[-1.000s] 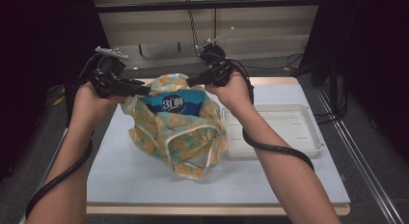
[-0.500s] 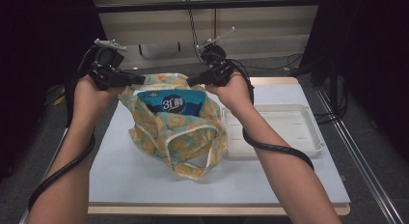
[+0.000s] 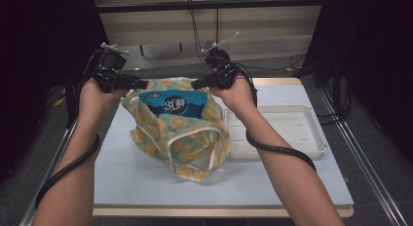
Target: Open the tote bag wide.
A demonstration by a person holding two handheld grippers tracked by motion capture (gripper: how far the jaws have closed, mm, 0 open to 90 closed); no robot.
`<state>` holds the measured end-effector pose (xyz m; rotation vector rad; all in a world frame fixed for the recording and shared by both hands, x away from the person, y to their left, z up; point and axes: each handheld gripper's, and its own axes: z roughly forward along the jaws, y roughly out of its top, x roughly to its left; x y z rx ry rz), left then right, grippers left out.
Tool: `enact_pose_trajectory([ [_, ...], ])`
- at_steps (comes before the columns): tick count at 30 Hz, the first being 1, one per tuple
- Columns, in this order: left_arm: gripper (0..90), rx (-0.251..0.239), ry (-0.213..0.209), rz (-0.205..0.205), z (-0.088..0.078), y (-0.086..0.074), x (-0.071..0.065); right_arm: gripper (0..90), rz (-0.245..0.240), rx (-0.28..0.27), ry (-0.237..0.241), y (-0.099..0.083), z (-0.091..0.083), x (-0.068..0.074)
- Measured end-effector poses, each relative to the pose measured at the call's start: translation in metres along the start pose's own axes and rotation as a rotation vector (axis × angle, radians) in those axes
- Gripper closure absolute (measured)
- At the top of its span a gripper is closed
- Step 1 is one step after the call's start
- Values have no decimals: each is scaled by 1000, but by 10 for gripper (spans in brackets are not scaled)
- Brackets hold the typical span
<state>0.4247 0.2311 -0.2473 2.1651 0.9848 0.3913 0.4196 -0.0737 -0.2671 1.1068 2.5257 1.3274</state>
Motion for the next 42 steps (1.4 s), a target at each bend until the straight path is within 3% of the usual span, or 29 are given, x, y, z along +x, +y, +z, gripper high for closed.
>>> enact_pose_trajectory([
  [3, 449, -16, 38, -23, -5, -3, 3, 900, 2, 1, -7, -2, -1, -1],
  [10, 290, -13, 50, -40, -5, -13, 8, 900, 18, 10, -21, -10, -4, -11],
  [14, 288, 6, 51, -41, 0, -14, 9, 900, 26, 8, -18, -15, -6, -13],
  [19, 275, -15, 57, -49, -1, -13, 8, 861, 3, 29, -22, -22, -8, -15],
  [24, 212, -37, 83, -62, -6, -16, 8, 823, -2, 6, -14, -30, -13, -18],
  [31, 179, -12, 106, -69, -9, -30, 12, 685, -69, 27, -48, -39, -14, -12],
  [40, 159, 8, 116, -78, -7, -44, 17, 624, -74, 36, -66, -45, -14, -15],
  [42, 162, -6, 120, -88, -6, -46, 17, 625, -72, 41, -69, -47, -12, -15],
])
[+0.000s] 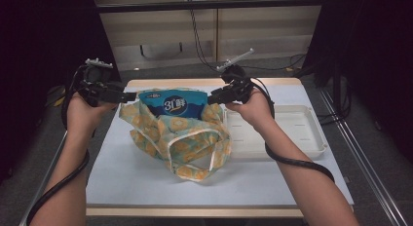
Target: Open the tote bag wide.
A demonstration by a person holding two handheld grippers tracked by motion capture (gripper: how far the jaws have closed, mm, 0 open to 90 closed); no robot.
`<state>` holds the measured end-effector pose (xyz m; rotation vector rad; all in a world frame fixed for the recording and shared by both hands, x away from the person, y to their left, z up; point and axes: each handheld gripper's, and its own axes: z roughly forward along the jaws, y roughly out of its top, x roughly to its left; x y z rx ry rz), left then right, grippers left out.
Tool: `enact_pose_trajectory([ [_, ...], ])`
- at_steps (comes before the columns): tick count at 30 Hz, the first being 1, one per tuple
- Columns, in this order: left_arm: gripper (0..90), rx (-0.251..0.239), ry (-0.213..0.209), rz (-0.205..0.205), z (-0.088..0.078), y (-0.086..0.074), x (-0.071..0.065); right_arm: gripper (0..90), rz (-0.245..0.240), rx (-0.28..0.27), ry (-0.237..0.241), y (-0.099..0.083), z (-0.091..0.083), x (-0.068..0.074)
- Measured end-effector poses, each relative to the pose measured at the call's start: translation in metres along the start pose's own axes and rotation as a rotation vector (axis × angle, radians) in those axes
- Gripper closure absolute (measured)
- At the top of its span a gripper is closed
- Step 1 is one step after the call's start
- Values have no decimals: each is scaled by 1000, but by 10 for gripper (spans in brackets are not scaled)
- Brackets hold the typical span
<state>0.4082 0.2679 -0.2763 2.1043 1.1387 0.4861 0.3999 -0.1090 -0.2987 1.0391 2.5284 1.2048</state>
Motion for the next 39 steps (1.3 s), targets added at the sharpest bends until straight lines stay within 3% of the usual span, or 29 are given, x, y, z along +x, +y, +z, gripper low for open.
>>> enact_pose_trajectory([
  [2, 165, -4, -9, -16, 0, -3, 0, 628, 3, 9, 8, -2, 3, -2],
  [6, 179, 17, -5, 5, 0, -8, -1, 640, 19, 16, 12, -7, 9, -4],
  [15, 201, 22, -37, -15, 9, -21, -4, 665, 41, 8, 23, -17, 18, -9],
  [24, 334, 19, -66, -14, 19, -29, -6, 726, 53, 11, 40, -27, 28, -10],
  [30, 409, 31, -82, -13, 25, -33, -7, 837, 53, 18, 49, -32, 36, -9],
  [33, 432, 34, -87, -15, 28, -36, -7, 860, 44, 16, 55, -35, 40, -9],
  [39, 557, 35, -94, -7, 36, -42, -12, 874, 71, 15, 50, -43, 48, -11],
])
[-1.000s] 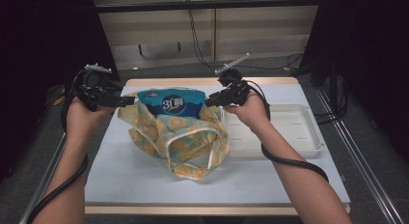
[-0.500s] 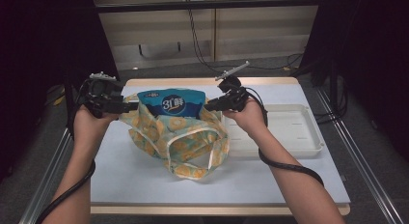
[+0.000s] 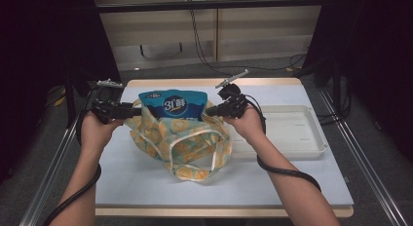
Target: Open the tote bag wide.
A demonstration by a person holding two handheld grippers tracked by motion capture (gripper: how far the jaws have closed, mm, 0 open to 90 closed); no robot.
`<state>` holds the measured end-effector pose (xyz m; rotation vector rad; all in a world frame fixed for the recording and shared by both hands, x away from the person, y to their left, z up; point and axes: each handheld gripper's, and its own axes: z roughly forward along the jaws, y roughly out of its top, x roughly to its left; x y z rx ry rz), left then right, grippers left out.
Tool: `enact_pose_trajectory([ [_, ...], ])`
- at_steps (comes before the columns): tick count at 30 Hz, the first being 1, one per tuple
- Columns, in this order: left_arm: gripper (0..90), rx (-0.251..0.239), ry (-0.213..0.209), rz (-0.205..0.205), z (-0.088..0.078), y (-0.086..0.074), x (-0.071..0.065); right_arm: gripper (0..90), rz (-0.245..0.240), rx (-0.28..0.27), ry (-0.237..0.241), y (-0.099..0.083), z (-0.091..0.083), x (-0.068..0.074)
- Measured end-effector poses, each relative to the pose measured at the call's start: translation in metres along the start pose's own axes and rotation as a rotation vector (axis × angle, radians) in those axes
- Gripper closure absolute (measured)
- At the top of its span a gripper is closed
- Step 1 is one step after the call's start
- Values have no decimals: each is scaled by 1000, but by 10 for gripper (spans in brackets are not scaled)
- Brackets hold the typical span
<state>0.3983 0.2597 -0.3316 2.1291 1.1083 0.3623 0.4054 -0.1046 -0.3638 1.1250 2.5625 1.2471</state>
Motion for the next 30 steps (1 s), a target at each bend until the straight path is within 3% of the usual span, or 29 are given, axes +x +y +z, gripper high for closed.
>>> enact_pose_trajectory([
  [6, 756, -2, -29, 14, 6, -5, -2, 888, 9, 0, -23, -6, 6, -2],
  [8, 794, 8, -42, 22, 5, -6, -3, 890, 8, -2, -28, -8, 7, -2],
  [11, 794, -26, -52, 12, 4, -8, -4, 897, 7, -7, -19, -9, 7, -3],
  [14, 514, -43, -22, -1, -2, -6, -4, 898, 11, -10, -16, -9, 6, -2],
  [16, 395, -67, -32, -17, -9, -5, -4, 898, 13, -7, -19, -9, 5, -2],
  [18, 299, -74, -11, -15, -15, -2, -5, 898, 11, -6, -15, -8, 4, -2],
  [20, 265, -92, -19, -13, -19, 0, -7, 898, 12, -6, -20, -8, 4, -1],
  [22, 238, -86, -8, 6, -23, 3, -10, 897, 15, -4, -16, -7, 3, -1],
  [26, 198, -94, 28, 2, -30, 7, -10, 898, 15, -2, -14, -5, 3, 1],
  [30, 162, -105, 8, -2, -37, 12, -11, 898, 19, 0, -12, -5, 3, 1],
])
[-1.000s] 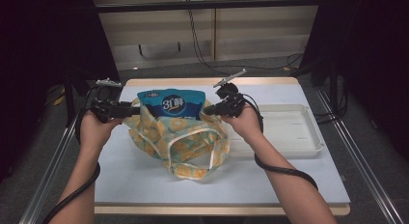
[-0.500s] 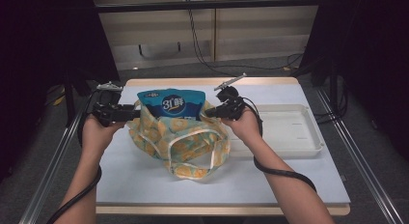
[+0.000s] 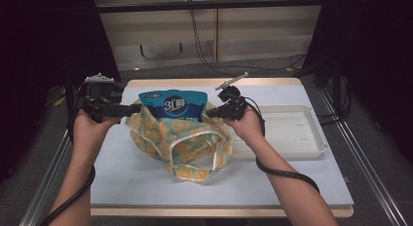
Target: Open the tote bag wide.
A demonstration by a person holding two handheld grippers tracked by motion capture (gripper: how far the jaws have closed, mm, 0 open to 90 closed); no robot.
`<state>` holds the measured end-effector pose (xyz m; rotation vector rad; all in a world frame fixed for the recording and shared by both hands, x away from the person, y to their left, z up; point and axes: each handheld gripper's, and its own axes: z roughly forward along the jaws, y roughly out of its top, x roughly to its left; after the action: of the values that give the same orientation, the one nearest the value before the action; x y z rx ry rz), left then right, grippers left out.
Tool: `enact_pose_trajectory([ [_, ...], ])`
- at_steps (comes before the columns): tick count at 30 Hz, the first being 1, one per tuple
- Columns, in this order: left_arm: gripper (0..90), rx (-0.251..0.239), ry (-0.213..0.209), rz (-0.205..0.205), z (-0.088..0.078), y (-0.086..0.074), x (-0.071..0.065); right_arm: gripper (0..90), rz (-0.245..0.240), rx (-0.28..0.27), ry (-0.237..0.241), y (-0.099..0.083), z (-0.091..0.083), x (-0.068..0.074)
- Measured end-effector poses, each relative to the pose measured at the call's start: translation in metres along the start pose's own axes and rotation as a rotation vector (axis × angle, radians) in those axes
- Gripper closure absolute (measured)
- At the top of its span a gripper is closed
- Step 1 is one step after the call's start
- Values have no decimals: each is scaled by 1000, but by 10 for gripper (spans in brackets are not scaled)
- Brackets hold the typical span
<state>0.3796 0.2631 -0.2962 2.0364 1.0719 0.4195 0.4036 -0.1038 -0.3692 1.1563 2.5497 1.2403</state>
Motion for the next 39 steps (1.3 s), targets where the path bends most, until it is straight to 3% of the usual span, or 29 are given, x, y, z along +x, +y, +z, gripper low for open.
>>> enact_pose_trajectory([
  [1, 163, 0, -22, 6, -1, 1, -1, 898, 1, 2, 0, 0, 0, 0],
  [3, 165, -2, -19, 10, -2, 2, -4, 898, 3, 2, 0, 0, 0, -1],
  [5, 163, -15, -45, 6, -1, 3, -7, 898, 4, 2, 1, 0, 0, -1],
  [11, 183, 10, -68, 22, 8, 3, -16, 898, -2, 12, -3, 2, 0, 1],
  [14, 267, 21, -73, 37, 13, 1, -17, 898, 4, 13, -2, 2, 1, 1],
  [18, 443, 55, -98, 49, 17, -2, -17, 898, 2, 16, -5, 2, 2, 1],
  [22, 679, 77, -123, 56, 20, -6, -15, 898, 1, 11, 1, 1, 3, 1],
  [26, 803, 79, -125, 58, 21, -8, -14, 900, 2, 14, -4, 0, 5, 0],
  [39, 866, 100, -108, 7, 33, -28, -4, 900, 25, 16, -1, -10, 12, -5],
])
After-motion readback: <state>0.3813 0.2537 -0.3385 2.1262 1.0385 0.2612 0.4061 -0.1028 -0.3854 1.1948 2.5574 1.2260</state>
